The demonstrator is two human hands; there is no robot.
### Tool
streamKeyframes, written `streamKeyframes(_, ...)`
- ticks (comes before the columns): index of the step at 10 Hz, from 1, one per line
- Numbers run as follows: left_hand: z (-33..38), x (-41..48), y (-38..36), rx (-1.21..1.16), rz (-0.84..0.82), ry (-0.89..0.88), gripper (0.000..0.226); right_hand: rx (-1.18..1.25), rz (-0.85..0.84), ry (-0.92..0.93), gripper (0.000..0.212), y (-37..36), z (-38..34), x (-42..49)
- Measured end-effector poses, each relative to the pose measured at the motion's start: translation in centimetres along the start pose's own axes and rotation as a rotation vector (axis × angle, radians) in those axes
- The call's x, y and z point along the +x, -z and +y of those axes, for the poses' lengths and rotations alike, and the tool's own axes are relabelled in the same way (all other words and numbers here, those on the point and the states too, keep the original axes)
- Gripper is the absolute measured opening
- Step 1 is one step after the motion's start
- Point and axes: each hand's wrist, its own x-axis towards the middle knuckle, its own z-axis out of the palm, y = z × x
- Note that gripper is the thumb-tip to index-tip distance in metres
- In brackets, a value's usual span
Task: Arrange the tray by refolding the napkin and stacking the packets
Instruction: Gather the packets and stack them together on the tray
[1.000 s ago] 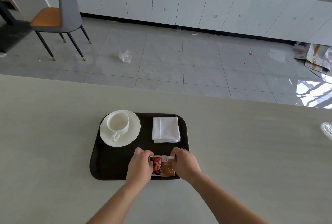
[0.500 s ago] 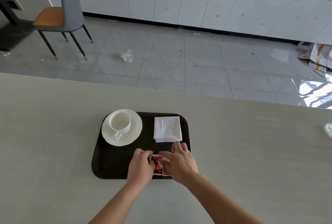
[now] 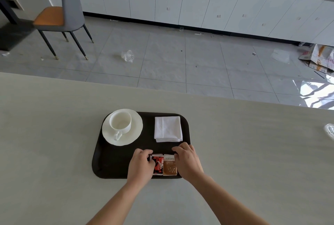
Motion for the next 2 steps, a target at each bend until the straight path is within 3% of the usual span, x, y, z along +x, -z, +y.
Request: streamKeyframes(2,-0.41,-0.43,0.52,-0.11,0.035,0.044,0.039,0.075,0.04,-0.097,0.035,0.52,0.19,-0.28)
